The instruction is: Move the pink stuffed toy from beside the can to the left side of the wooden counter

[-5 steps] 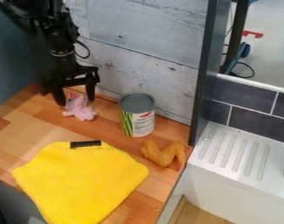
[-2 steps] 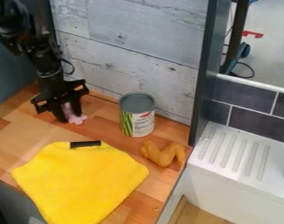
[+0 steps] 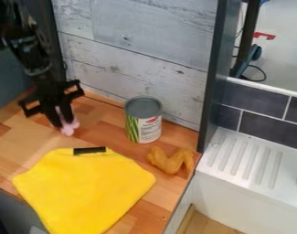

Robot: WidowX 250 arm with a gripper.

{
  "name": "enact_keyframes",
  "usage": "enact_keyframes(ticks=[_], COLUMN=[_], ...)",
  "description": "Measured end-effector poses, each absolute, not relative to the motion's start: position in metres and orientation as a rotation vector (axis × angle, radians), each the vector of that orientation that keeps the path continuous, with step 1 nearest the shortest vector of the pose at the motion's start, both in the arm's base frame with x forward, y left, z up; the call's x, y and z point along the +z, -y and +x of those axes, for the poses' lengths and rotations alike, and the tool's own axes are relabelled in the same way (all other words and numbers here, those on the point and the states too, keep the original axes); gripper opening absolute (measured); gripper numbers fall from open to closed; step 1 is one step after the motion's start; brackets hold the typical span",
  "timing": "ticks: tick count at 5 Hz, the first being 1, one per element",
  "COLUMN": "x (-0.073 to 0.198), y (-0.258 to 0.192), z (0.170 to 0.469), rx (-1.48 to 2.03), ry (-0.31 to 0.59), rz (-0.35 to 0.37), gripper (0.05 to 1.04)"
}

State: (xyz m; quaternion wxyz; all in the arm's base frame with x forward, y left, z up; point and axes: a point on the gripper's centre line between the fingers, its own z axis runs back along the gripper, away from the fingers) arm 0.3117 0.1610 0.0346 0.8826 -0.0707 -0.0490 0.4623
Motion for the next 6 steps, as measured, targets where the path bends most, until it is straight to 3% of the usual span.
enact_keyframes(ticks=[1,3,4,5,6], x=[0.057,0.059,0.058,0.039,0.027], y=[-0.155,-0.16,-0.177,-0.2,-0.214], z=[0.287,0.232,0.215,0.204,0.207], rx=[0.902,0.932,0.996,1.004,0.976], ry=[0.061,-0.138,-0.175,-0.223,-0.155], rz=[-0.095,-0.024,0.021,0.046,0.071], gripper=[0.231,0.231,0.231,0.231,0.23])
